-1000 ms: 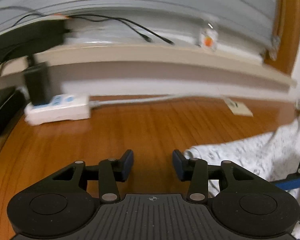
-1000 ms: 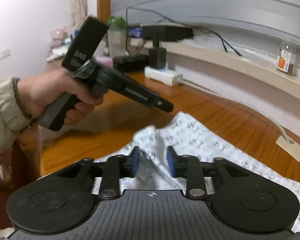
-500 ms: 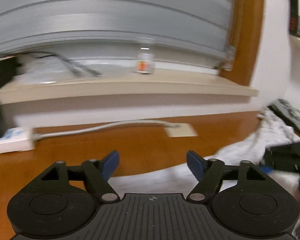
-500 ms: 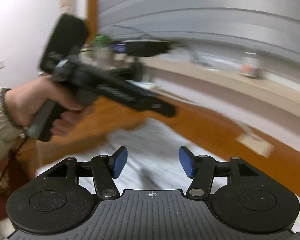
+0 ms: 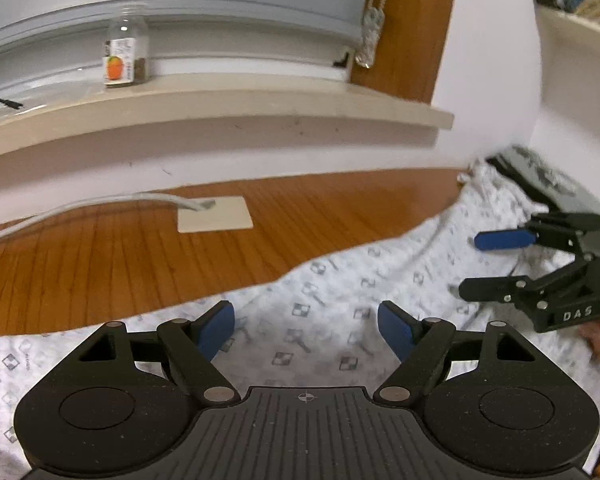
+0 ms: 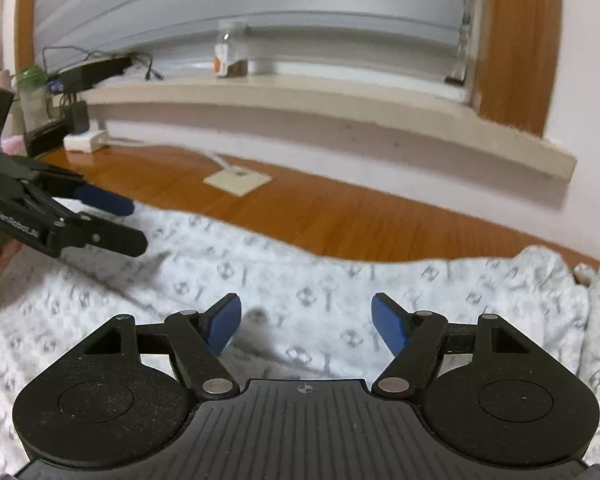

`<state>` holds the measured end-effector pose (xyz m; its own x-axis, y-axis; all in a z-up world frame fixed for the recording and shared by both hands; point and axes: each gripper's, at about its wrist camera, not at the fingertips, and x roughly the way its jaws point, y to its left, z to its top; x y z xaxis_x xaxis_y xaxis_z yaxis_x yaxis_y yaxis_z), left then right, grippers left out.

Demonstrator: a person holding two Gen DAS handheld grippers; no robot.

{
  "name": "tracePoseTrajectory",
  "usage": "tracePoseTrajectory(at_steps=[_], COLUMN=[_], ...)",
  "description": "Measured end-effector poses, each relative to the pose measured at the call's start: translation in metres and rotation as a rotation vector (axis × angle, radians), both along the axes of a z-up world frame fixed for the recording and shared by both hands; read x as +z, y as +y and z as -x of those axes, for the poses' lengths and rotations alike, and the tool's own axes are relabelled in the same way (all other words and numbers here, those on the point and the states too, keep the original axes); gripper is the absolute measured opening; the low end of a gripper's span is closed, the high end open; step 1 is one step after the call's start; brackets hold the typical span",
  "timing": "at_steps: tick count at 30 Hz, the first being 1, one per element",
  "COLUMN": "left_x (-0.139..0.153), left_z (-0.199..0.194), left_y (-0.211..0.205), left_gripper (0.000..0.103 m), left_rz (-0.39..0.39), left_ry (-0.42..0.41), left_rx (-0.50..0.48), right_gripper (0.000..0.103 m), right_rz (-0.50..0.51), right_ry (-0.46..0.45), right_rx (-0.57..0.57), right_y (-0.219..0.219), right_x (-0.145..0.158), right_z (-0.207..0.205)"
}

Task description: Fold clothes

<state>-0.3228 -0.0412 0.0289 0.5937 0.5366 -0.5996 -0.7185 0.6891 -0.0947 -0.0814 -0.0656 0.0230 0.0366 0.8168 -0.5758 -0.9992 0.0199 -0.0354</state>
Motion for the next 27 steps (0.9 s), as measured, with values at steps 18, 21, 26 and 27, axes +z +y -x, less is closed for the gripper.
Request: tracePoseTrajectory(at_steps=[18,21,26,27], left_x=[-0.011,-0.01,-0.008,-0.008], left_z=[0.053,0.071,0.078,0.074], left_y=[0.07,0.086,0.086,0.083], left_gripper=[0.083,0.083,0.083,0.083], left_rz=[-0.04,-0.034,-0.041,-0.055], left_ry=[0.089,0.084,0.086,0.111], left_rx=[0.04,0.094,0.107,0.109], right_gripper=[0.073,0.073,0.073,0.073], right_rz=[0.03,0.026,-0.014,-0.031], right_ry=[0.027,0.019,0.026,0.041], right_rx=[-0.008,0.007,0.02,0.022], right_y=[0.083,0.095,0.087,0.079], right_x=[-0.015,-0.014,-0.008,-0.006], right_z=[0.028,0.04,0.045,0.043])
